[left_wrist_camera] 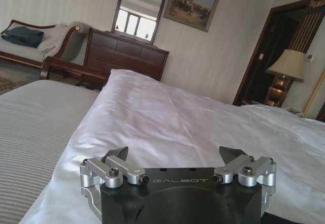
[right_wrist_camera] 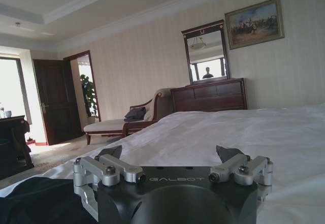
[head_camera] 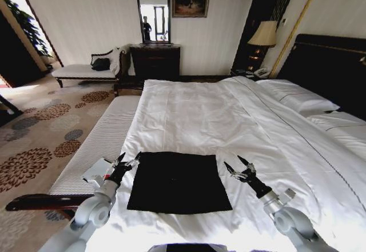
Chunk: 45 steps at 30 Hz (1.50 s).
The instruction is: Fold the clothes on the bed.
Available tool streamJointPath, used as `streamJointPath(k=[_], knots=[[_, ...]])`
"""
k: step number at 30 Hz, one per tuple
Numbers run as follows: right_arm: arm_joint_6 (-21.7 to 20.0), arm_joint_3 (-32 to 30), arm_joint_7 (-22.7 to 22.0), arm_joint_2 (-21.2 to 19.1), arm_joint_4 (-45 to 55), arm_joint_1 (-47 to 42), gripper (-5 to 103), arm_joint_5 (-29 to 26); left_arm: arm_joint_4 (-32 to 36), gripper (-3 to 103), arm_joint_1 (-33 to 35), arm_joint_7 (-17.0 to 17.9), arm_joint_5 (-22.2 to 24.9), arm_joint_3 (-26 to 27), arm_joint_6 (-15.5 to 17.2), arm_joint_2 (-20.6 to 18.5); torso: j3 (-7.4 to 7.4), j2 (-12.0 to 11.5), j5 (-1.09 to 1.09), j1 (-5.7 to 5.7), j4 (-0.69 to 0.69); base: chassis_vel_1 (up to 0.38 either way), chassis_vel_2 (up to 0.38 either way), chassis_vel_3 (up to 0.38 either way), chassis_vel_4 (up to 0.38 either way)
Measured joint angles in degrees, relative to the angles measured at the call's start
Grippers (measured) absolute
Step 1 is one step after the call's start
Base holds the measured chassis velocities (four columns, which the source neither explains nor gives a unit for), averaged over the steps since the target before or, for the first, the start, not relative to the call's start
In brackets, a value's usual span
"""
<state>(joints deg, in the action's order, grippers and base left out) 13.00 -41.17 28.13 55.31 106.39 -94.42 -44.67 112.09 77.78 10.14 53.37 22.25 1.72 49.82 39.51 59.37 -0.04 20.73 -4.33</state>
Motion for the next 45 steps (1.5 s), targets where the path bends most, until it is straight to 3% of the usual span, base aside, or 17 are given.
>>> streamJointPath(k=[3,7,11,15,24,28,30,32,35,39,42,45], knots=[[-0.3,-0.3,-0.2,0.4,0.0,-0.2,100,0.6,-5.1,100,-7.2,0.6,3.9,-3.6,2.0,-0.8,0.0,0.0,0.0,0.0,-0.01,0.0,0.0,0.0,0.0],[-1.0,0.0,-0.7,0.3,0.0,0.5,100,0.7,-9.2,100,-10.4,0.6,6.2,-5.2,3.4,-0.6,-0.01,0.0,0.0,0.0,-0.05,0.0,0.0,0.0,0.0],[-1.6,1.4,-1.4,-0.5,-0.2,2.5,100,0.6,-11.4,100,-10.5,0.3,7.9,-5.3,4.5,-0.1,-0.01,0.0,0.0,0.0,0.05,0.0,0.0,0.0,0.0],[-2.2,1.9,-1.9,-0.9,-0.2,3.3,100,0.4,-14.1,100,-11.5,-0.8,8.7,-6.5,5.8,0.5,-0.01,0.0,-0.01,0.0,-0.01,0.0,0.0,0.0,0.0],[-2.8,2.3,-2.5,-1.2,-0.2,4.1,100,0.4,-17.1,96,-13.9,-3.4,10.2,-8.8,6.9,2.4,-0.01,0.0,0.0,-0.01,-0.01,0.0,0.0,0.0,0.0],[-2.9,2.4,-2.8,-1.3,-0.3,4.3,100,0.4,-17.9,88,-14.7,-3.6,11.0,-9.8,8.0,2.5,-0.01,0.0,0.01,-0.01,0.0,0.0,0.0,0.0,0.0],[-2.9,2.4,-2.8,-1.4,-0.3,4.3,100,0.4,-18.2,76,-15.0,-3.3,11.7,-10.1,8.4,2.6,-0.01,0.0,0.01,-0.01,0.0,0.0,0.0,0.0,0.0],[-2.9,2.4,-2.8,-1.4,-0.3,4.3,100,0.4,-18.4,76,-15.2,-3.2,12.0,-10.2,8.6,2.7,-0.01,0.0,0.0,-0.01,0.0,0.0,0.0,0.0,0.0],[-2.9,2.3,-2.8,-1.4,-0.3,4.2,100,0.4,-19.0,60,-16.0,-3.1,12.3,-11.0,8.9,2.9,-0.01,0.0,0.01,-0.01,0.0,0.0,0.0,0.0,0.0],[-2.9,2.1,-2.9,-1.4,0.0,4.0,100,0.3,-19.5,49,-16.9,-3.0,12.8,-11.8,9.2,3.2,-0.01,0.0,0.01,-0.01,0.0,0.0,0.0,0.0,0.0],[-3.0,1.7,-3.0,-1.5,0.3,3.7,100,0.2,-20.7,33,-18.3,-2.3,14.0,-12.8,9.7,3.7,-0.01,0.0,0.0,-0.01,-0.01,0.0,0.0,0.0,0.0],[-3.0,1.5,-3.1,-1.6,0.4,3.6,100,0.1,-20.7,29,-18.5,-1.7,15.0,-13.0,10.0,3.7,-0.01,0.0,0.01,-0.01,-0.01,0.0,0.0,0.0,0.0]])
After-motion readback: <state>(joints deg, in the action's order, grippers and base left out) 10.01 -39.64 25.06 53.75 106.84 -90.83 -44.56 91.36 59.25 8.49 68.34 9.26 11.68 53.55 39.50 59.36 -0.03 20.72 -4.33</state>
